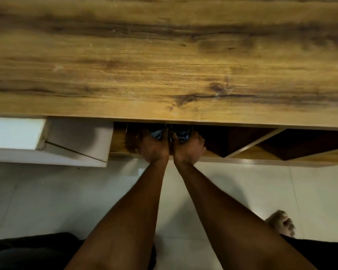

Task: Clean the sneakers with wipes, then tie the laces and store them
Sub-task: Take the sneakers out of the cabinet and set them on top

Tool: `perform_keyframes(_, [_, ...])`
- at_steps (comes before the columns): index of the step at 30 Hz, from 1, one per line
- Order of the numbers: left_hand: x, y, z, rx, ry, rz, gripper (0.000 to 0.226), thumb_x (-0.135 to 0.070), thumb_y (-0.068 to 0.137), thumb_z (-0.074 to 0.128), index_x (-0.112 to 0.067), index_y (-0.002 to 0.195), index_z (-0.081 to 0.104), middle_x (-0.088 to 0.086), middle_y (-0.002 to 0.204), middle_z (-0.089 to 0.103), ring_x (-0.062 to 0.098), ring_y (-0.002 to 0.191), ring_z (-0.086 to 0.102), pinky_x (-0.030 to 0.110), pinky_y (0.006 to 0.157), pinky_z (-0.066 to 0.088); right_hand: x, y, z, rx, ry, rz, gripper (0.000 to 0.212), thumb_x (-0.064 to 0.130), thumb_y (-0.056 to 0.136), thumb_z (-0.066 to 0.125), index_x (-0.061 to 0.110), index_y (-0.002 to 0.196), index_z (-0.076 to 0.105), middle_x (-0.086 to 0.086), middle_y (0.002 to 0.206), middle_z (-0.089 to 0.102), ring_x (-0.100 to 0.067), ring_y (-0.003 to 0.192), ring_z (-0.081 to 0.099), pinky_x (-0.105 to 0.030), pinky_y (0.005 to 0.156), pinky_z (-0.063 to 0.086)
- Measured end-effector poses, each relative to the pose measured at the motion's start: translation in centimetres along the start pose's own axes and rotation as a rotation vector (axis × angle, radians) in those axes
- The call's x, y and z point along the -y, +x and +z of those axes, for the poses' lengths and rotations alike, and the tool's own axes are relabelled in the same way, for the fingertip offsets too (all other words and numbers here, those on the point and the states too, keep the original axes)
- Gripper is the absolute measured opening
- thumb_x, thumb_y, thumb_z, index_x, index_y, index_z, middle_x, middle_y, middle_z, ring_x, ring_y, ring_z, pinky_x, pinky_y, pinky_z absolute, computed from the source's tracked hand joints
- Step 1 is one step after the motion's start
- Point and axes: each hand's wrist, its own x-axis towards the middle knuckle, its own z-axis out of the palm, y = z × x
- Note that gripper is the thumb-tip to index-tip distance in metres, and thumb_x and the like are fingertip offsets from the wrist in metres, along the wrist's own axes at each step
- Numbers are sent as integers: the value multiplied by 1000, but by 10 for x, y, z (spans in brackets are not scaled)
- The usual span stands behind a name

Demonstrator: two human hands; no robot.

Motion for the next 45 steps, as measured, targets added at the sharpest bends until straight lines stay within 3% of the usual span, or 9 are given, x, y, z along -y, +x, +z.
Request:
perform_keyframes(4, [6,5,1,37,35,10,80,-64,82,75,-15,142,55,13,142,61,37,133,53,48,108,41,2,0,4,-13,-93,-36,64,53,80,76,12,127,62,-11,127,65,-34,124,52,-45,98,38])
perform_keyframes(9, [16,-18,-9,-36,-1,55,75,-69,80,67,-20,136,59,9,132,66,34,122,61,50,97,52,-9,-20,-4,-22,-59,-76,72,51,80,75,15,138,56,-8,137,60,-34,124,52,-45,96,40])
perform_keyframes(14, [28,-56,-23,-68,-76,32,63,-53,78,83,-18,126,62,6,126,67,32,119,63,51,103,46,-27,-45,-22,-19,-40,-85,75,51,79,77,18,143,54,-8,138,60,-31,125,53,-43,95,40])
perform_keyframes(19, [44,-76,-32,-49,-109,32,68,-49,76,86,-20,130,57,2,129,64,27,126,56,47,106,38,-44,-62,-32,1,-38,-100,74,53,78,78,20,139,53,-4,133,62,-28,122,55,-42,95,39])
perform_keyframes(25, [56,-74,-30,-11,-41,59,100,-41,72,90,-18,154,39,7,149,53,31,139,46,56,109,39,-58,-55,-24,103,46,-77,117,51,68,88,16,157,20,-12,154,41,-33,142,40,-50,113,40])
perform_keyframes(28, [62,-71,-19,-2,-127,39,107,-36,67,95,-18,155,38,8,146,56,30,135,52,51,109,48,-64,-47,-20,101,74,-98,117,44,67,91,15,157,22,-13,155,42,-32,143,41,-50,114,42])
perform_keyframes(33, [68,-69,-1,70,-337,-47,115,-28,69,95,-24,162,26,2,153,52,21,141,50,40,115,45,-70,-38,-14,120,109,-145,112,39,70,90,17,158,25,-9,154,44,-30,142,42,-50,112,45])
perform_keyframes(39, [74,-65,5,32,-357,-64,92,-53,66,87,-20,144,51,1,136,63,20,126,62,48,104,54,-74,-35,-12,134,155,-142,111,50,69,90,22,157,29,-5,155,45,-31,140,45,-56,109,45])
perform_keyframes(45, [66,-73,-7,-3,-272,-62,83,-41,72,92,-17,143,55,5,133,65,24,123,63,48,102,55,-64,-36,-21,124,239,-146,104,36,60,94,24,148,40,-3,144,54,-27,132,54,-54,102,50])
